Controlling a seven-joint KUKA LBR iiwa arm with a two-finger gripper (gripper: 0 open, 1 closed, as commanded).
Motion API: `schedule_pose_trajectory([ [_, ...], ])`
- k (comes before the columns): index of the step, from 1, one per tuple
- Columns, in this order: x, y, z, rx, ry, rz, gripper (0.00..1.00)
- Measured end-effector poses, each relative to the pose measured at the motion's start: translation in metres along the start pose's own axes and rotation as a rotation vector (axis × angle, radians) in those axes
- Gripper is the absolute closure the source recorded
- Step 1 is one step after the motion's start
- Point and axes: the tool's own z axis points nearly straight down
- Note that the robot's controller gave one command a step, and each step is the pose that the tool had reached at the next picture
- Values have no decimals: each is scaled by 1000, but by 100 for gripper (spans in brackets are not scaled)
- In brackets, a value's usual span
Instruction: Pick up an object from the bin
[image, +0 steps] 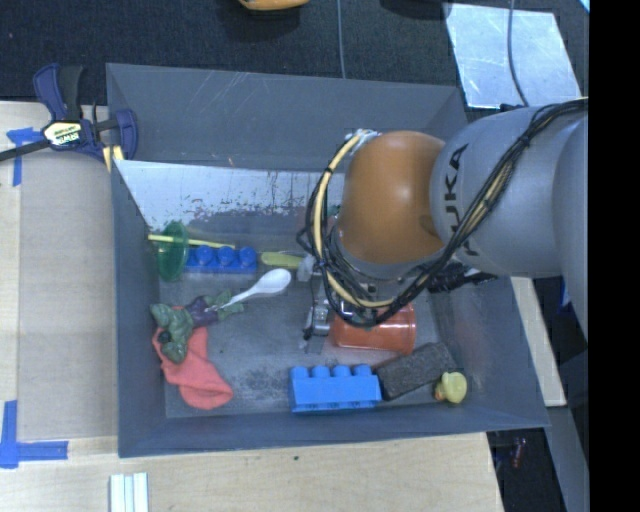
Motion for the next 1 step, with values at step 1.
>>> schedule_pose_trajectory([
  [1, -6, -55, -29, 2, 2, 56, 0],
])
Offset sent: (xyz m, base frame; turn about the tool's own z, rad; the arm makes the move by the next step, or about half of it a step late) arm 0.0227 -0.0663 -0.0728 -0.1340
